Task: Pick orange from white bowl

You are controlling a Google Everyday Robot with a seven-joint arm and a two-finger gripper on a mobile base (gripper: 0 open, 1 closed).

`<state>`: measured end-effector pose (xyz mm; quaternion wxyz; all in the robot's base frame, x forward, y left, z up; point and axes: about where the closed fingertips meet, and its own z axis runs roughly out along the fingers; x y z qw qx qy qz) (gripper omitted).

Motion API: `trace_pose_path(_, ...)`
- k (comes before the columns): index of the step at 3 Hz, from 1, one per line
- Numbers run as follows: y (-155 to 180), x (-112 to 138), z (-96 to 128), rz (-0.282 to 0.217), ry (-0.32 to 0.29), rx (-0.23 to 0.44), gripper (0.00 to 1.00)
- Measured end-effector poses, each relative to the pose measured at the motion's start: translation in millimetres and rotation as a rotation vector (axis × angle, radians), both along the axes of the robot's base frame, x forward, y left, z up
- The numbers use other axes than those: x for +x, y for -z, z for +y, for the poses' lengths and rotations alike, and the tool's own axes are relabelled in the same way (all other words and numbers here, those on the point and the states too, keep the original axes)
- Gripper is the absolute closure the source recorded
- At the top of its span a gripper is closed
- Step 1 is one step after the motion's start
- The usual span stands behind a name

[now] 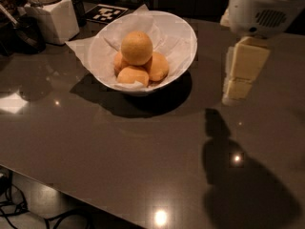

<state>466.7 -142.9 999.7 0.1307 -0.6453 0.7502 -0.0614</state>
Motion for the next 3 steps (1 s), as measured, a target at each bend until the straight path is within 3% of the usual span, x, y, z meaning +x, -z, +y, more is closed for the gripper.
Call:
trace_pose_path(2,-6,17,20,-0.04,-0.017,0.051,0.0)
trace_pose_path(3,-5,50,41,-0.008,0.027,0.088,0.0)
